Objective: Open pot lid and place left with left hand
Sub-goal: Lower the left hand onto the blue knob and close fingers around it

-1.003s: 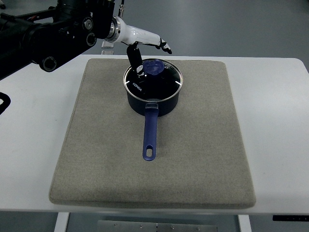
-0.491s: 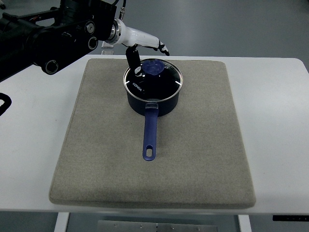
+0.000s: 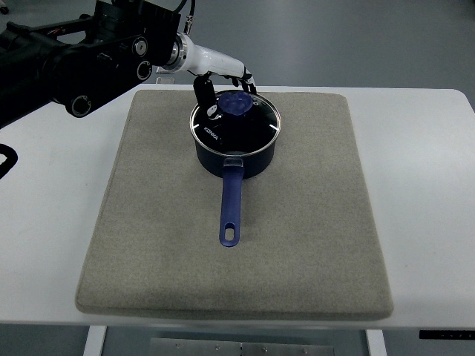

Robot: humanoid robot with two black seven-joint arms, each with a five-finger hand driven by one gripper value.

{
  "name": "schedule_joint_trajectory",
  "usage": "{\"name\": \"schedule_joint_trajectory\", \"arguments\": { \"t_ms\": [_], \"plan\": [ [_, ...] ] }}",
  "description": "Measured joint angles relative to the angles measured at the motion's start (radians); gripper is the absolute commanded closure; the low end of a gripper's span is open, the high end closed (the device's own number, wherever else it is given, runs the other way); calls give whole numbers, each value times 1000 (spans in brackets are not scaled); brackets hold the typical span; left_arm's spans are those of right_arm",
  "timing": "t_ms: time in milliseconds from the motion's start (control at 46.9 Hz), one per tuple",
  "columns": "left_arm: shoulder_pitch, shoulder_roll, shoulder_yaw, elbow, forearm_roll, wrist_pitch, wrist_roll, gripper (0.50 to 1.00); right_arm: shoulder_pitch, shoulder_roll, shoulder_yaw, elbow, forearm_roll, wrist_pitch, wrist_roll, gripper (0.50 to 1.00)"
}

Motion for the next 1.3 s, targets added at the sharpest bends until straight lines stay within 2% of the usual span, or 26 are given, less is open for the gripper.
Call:
{"name": "schedule_joint_trajectory", "arguments": {
  "t_ms": [277,640,854,982,1152,1302],
  "plan": [
    [0,-1,0,-5,-2,1,0,649,0,0,0,0,0,0,0,583],
    [-1,-2,0,-7,-3,1,0,711,0,0,0,0,0,0,0,583],
    [1,-2,0,-7,-4,3,0,714,0,0,0,0,0,0,0,583],
    [3,-2,0,-7,-4,5,0,752,0,0,0,0,0,0,0,583],
    [6,-2,0,-10,-4,35,0,752,0,0,0,0,0,0,0,583],
    [6,-2,0,-10,-3,39,0,782,0,0,0,0,0,0,0,583]
  ]
}}
